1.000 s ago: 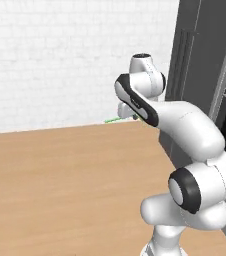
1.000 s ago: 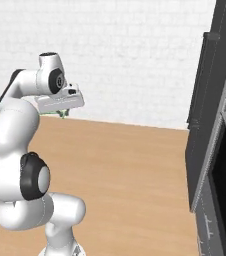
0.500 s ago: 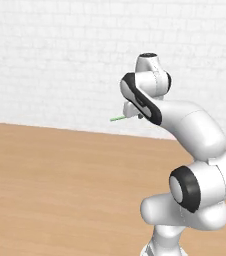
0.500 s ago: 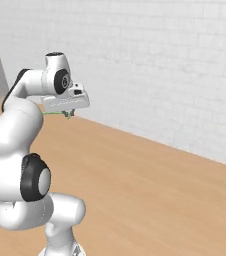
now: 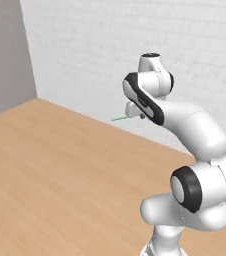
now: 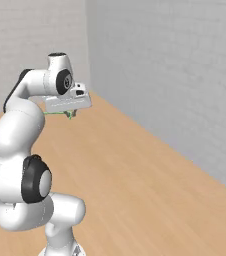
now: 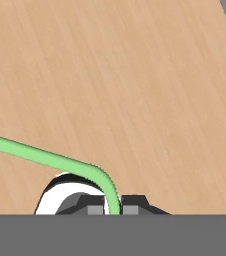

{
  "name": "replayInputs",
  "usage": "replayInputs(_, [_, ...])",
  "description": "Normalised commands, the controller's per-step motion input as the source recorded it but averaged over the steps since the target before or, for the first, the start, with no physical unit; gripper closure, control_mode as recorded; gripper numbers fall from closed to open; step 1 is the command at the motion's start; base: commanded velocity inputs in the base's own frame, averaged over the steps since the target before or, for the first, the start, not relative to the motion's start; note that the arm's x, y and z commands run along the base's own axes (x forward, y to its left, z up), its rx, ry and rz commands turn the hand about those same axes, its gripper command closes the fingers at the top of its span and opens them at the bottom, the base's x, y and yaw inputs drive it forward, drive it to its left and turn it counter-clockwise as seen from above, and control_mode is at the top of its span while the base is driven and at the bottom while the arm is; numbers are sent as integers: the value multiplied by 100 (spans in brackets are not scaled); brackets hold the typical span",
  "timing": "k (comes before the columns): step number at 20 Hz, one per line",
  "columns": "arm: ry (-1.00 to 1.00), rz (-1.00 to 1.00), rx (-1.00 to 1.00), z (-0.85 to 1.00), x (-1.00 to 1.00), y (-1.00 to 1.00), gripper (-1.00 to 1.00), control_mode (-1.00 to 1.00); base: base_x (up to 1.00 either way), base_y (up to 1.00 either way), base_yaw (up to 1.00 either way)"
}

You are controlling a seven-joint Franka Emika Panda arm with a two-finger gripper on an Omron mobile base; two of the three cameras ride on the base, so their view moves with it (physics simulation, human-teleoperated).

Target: Take a straw from the drawer in front and place it inside the glass cup on the dining counter.

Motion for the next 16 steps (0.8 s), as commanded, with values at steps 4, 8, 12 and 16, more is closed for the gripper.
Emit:
replayInputs(4, [0, 0, 0, 0, 0, 0, 100, 100, 100, 0, 72])
replayInputs(8, [0, 0, 0, 0, 0, 0, 100, 100, 100, 0, 72])
replayInputs(12, [0, 0, 0, 0, 0, 0, 100, 100, 100, -2, 70])
replayInputs(16, [0, 0, 0, 0, 0, 0, 100, 100, 100, -34, 57])
